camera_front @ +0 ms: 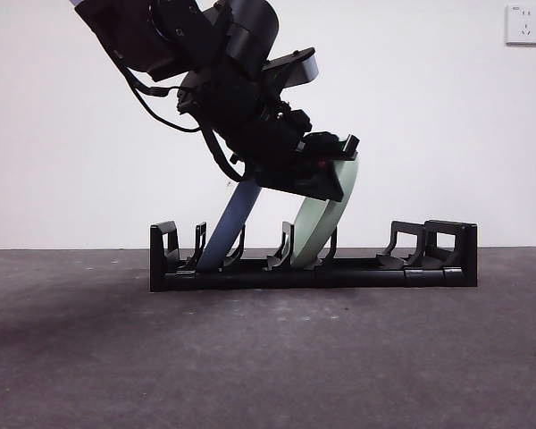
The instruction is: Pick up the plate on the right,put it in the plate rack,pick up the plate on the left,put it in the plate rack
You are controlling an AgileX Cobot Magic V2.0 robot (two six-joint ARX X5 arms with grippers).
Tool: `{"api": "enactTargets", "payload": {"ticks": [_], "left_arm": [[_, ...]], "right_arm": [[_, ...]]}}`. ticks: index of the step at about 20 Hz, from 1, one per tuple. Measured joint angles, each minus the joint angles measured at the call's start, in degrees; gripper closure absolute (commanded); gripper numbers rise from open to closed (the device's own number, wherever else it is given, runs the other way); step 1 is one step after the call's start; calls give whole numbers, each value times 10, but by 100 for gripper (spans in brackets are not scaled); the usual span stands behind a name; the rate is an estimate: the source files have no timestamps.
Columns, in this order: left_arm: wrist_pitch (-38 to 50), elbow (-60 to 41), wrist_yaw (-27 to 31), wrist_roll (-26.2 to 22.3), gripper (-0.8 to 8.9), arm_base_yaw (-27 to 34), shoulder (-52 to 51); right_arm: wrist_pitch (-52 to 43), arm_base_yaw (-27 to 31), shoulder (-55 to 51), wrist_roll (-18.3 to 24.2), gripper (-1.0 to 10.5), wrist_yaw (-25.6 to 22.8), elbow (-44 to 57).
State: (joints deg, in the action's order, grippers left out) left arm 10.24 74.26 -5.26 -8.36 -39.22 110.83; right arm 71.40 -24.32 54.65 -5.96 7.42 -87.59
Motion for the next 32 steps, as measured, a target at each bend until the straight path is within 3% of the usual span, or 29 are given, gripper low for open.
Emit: {"api": "enactTargets", "payload": {"ticks": [10, 17, 26, 30, 32], "left_arm": [[-54, 9, -4, 27, 651, -11, -21], [-155, 27, -43, 35, 651, -28, -153], [-514, 27, -57, 47, 657, -50, -411], [-577, 27, -57, 61, 660, -50, -515], [-578, 27, -57, 61, 665, -50, -551]], "right_arm": [[8, 0, 0, 10, 663, 0, 0], [8, 0, 0, 17, 664, 0, 0], [61, 0, 27, 57, 667, 18, 1], [61, 0, 28, 70, 680, 90, 1], [61, 0, 29, 72, 801, 109, 1]]}}
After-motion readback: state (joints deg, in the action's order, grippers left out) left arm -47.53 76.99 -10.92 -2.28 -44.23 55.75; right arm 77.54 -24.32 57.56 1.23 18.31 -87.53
